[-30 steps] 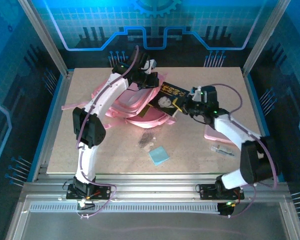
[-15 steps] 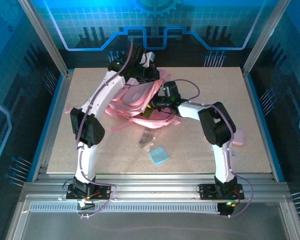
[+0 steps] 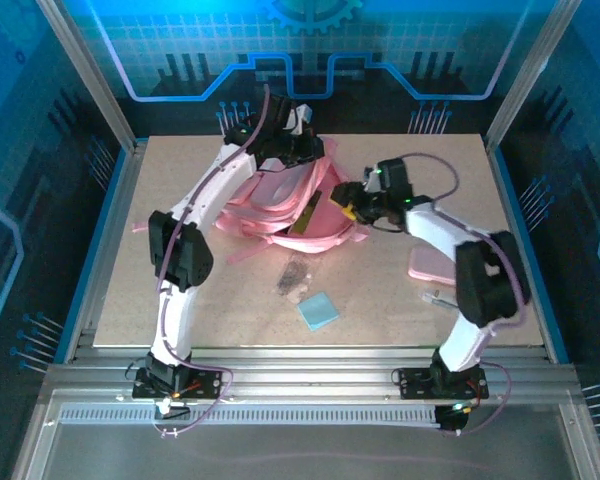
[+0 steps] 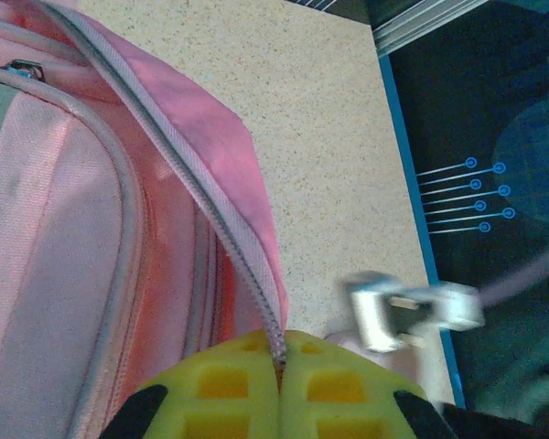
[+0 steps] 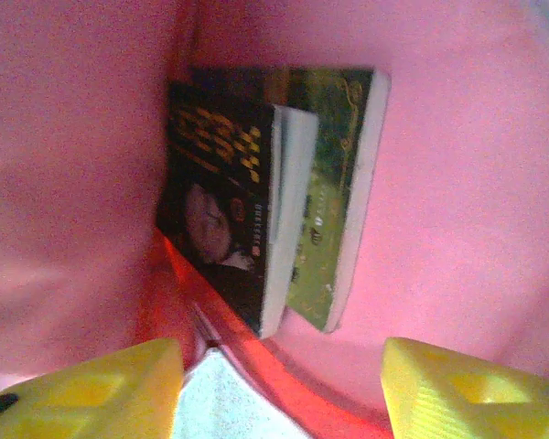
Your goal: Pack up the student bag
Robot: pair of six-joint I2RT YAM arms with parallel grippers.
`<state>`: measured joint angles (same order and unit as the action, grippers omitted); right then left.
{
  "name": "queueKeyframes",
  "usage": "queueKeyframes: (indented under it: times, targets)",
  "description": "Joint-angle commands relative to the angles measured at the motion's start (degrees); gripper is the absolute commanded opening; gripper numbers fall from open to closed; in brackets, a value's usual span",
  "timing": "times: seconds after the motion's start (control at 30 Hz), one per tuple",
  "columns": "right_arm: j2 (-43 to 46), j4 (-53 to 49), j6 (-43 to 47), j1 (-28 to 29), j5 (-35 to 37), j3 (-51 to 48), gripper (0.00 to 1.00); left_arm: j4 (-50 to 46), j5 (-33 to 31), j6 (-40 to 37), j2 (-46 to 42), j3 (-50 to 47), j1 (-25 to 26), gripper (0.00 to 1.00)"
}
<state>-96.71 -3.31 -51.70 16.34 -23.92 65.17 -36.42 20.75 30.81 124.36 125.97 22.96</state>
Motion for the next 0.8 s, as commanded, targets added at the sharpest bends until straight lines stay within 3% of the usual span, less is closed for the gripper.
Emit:
queueKeyframes:
  times: [0.0,0.03,0.07,0.1,0.17,0.27,0.43,0.6,0.77]
  targets:
    - [13.03,-18.38,12.55,-1.68,8.15,-4.56,0.69,9.30,0.54,3.64,2.55,-2.00,0.50,0.03]
    - [15.24,-20.41,13.63,-2.05,9.68,-5.00,0.70,9.86,0.39,4.17,3.18,-2.28,0.73,0.09]
    - [18.56,-23.66,15.00,-2.43,12.14,-5.55,0.72,10.33,0.34,4.81,3.80,-2.54,0.88,0.24]
    - [21.35,-26.06,15.97,-2.55,14.51,-6.02,0.74,10.36,0.29,5.57,4.33,-2.69,1.09,0.46]
    - [25.75,-28.80,16.83,-2.70,16.89,-6.79,0.77,9.66,-0.04,6.20,4.18,-3.45,1.29,0.74]
    - [30.46,-29.11,16.05,-2.17,16.91,-8.54,0.78,12.32,-1.31,6.53,-0.85,-10.63,1.24,0.86]
    - [31.45,-24.49,12.78,3.91,18.54,-10.99,0.78,22.19,-5.02,9.02,-15.32,-32.32,-0.58,0.87]
    - [26.55,-18.19,10.00,12.49,21.61,-11.29,0.78,28.61,-8.27,13.68,-29.43,-53.55,-4.72,0.87]
    - [21.15,-15.81,8.64,16.86,22.80,-8.87,0.78,31.52,-13.49,17.84,-39.48,-69.66,-7.17,0.87]
